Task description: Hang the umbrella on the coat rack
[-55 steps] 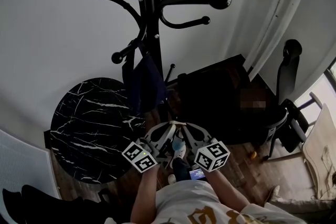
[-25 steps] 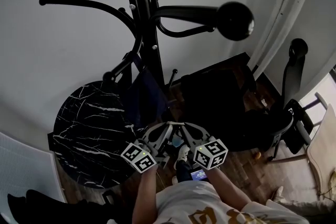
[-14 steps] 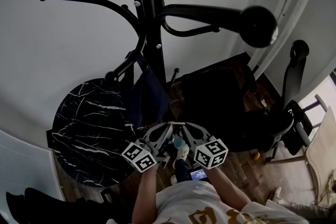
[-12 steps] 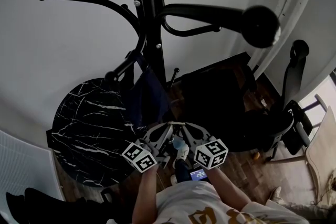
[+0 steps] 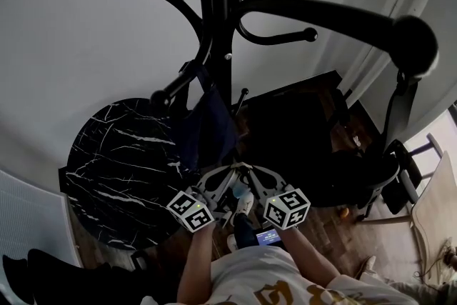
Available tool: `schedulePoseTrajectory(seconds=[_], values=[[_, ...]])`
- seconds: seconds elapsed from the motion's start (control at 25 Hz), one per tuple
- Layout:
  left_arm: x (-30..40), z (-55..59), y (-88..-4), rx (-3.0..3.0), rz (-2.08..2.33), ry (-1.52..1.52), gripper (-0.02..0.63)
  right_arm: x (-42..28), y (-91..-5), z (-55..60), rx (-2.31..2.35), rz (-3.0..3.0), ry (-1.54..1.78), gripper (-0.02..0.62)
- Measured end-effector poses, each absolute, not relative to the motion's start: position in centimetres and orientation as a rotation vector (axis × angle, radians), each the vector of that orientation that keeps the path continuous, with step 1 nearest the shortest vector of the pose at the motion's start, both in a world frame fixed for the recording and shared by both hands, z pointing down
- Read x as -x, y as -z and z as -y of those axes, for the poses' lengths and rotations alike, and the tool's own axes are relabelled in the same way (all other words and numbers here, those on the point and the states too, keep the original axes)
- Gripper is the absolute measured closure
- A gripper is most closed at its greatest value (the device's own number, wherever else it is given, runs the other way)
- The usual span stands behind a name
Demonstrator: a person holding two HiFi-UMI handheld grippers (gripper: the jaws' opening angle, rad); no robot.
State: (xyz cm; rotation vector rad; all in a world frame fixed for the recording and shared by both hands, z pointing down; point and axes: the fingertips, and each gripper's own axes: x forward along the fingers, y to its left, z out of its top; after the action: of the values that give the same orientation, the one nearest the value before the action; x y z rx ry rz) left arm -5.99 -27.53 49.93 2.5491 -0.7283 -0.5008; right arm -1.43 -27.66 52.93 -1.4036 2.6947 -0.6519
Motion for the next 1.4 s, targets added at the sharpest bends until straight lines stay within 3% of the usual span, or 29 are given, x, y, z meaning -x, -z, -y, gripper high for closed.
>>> schedulePoseTrajectory(seconds=[1.4], values=[[5.5, 29.4, -51.6, -2.551, 0.709, 0.431, 0.586, 1.7, -54.8, 29.9, 1.420, -2.711, 0.685, 0.583]])
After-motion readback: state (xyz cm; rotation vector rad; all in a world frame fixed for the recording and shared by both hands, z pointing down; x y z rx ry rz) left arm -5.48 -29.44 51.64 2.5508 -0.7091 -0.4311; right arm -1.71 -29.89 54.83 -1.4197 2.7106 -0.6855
